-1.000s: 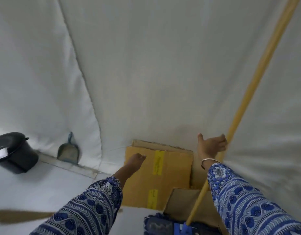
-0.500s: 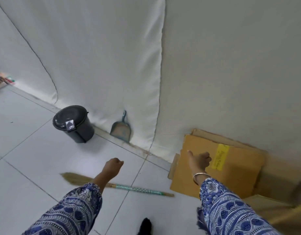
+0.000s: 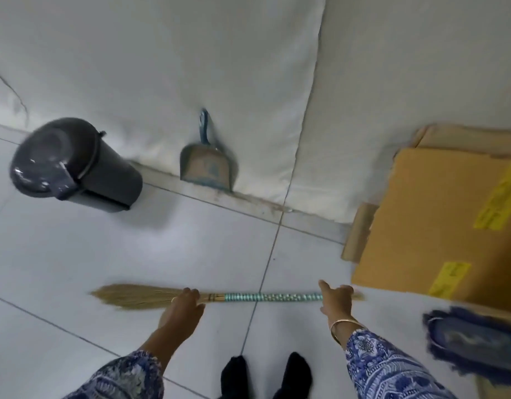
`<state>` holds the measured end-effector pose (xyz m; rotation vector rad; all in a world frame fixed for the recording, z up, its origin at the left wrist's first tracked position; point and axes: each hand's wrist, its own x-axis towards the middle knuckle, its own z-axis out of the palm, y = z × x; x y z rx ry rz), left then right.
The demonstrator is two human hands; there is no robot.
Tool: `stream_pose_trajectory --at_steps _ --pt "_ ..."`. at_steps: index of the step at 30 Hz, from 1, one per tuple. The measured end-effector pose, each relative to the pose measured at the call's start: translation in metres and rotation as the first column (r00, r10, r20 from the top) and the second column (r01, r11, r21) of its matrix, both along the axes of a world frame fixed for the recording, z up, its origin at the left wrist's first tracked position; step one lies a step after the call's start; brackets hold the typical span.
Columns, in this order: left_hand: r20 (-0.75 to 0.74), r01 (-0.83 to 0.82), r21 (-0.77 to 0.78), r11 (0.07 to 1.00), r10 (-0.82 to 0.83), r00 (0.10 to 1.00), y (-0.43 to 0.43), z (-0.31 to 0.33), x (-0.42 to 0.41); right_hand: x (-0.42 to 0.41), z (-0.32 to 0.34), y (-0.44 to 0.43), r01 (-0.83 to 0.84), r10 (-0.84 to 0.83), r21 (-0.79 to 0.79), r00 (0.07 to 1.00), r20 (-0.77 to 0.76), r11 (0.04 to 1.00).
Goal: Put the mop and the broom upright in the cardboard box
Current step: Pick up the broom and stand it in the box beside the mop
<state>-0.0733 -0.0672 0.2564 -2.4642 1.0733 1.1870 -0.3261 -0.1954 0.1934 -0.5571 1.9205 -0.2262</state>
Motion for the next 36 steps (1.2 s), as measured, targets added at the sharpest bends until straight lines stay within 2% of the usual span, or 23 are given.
stream_pose_trajectory --at_steps 4,9,13,17,19,23,27,30,33,36 --pt "0.003 0.175 0.056 0.983 -0.176 0.984 -0.004 -0.124 0.007 0.02 -0.115 0.017 0.085 -0.089 0.073 0.994 0.058 0.994" --pt "0.001 0.382 0.054 0.923 -0.382 0.924 -0.008 -0.248 -0.004 0.018 -0.227 0.047 0.134 -0.145 0.189 0.988 0.048 0.973" --pt "0.033 0.466 0.086 0.881 -0.47 0.882 -0.002 -0.304 -0.021 0.016 -0.275 0.054 0.162 -0.169 0.159 0.985 0.035 0.974" --pt "0.098 0.554 0.066 0.83 -0.558 0.824 0.006 -0.331 -0.031 0.019 -0.29 0.049 0.292 -0.316 0.189 0.943 0.108 0.937" --pt "0.067 0.571 0.065 0.818 -0.574 0.816 0.009 -0.33 -0.031 0.017 -0.284 0.047 0.309 -0.332 0.176 0.936 0.119 0.934" --pt "0.026 0.543 0.096 0.835 -0.547 0.837 0.005 -0.281 -0.037 0.016 -0.221 0.028 0.244 -0.247 0.039 0.96 0.134 0.969" --pt "0.028 0.481 0.06 0.875 -0.483 0.875 -0.021 -0.193 -0.05 0.011 -0.116 -0.009 0.131 -0.101 -0.159 0.978 0.184 0.979" --pt "0.02 0.389 -0.05 0.92 -0.388 0.921 -0.051 -0.122 -0.062 0.01 -0.026 -0.041 -0.001 0.043 -0.311 0.991 0.128 0.95" --pt "0.006 0.348 -0.17 0.922 -0.352 0.936 -0.084 -0.023 -0.079 0.002 0.096 -0.075 -0.138 0.17 -0.457 0.985 0.028 0.878" --pt "-0.004 0.304 -0.302 0.903 -0.32 0.947 -0.102 0.074 -0.098 -0.016 0.212 -0.087 -0.141 0.161 -0.558 0.987 -0.015 0.818"
